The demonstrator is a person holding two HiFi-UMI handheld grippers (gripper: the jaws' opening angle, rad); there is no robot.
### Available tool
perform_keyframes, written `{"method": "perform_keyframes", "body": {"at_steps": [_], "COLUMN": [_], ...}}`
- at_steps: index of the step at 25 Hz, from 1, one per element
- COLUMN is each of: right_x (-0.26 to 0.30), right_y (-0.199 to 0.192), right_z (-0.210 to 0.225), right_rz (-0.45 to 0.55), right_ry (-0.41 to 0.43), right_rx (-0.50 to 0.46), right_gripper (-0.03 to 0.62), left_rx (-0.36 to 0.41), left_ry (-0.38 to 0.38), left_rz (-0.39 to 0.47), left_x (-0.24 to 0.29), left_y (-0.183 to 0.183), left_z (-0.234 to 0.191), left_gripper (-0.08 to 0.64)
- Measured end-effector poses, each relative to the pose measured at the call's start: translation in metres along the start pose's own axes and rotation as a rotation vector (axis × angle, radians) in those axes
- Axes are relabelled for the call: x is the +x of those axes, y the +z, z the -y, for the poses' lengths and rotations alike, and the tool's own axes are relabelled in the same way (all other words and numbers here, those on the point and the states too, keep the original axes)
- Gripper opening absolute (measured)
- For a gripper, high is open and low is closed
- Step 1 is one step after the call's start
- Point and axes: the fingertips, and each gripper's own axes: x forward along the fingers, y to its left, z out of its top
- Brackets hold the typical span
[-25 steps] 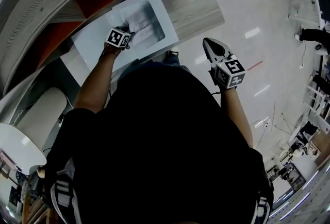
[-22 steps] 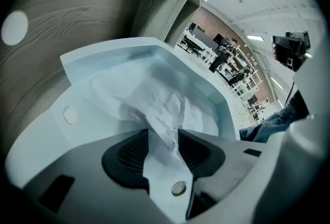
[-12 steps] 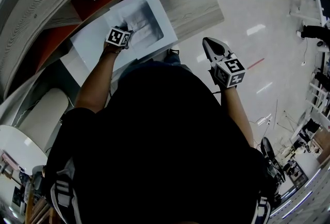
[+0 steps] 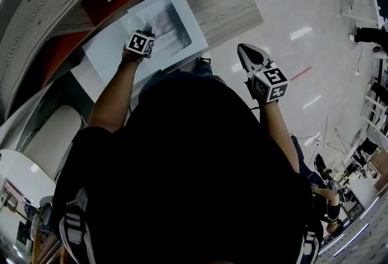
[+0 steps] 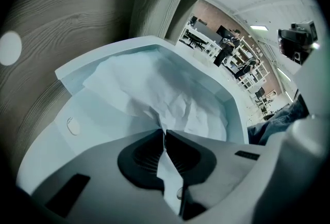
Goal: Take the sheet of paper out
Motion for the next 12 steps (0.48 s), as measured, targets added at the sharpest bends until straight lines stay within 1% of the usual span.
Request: {"method": "perform_keyframes", "body": {"at_steps": [3, 12], "right_x": [0.0003, 0.0045], "right_y": [0.0002, 0.0024], "right_z": [-0.0005, -0.0038], "right_rz": [0.002, 0.003], "right_ry": [0.001, 0.006], "right_rx": [-0.001, 0.002], "right_gripper": [0.012, 0.012], "left_rx": [0.002, -0.013], "left_ry": [0.005, -0.008], "left_rz": [-0.004, -0.007], "left_x": [-0.0002, 0.0002], "left_y": [-0.001, -0.0032], "left_z": [-0.001, -0.004], "left_gripper": [0.021, 0.02]}}
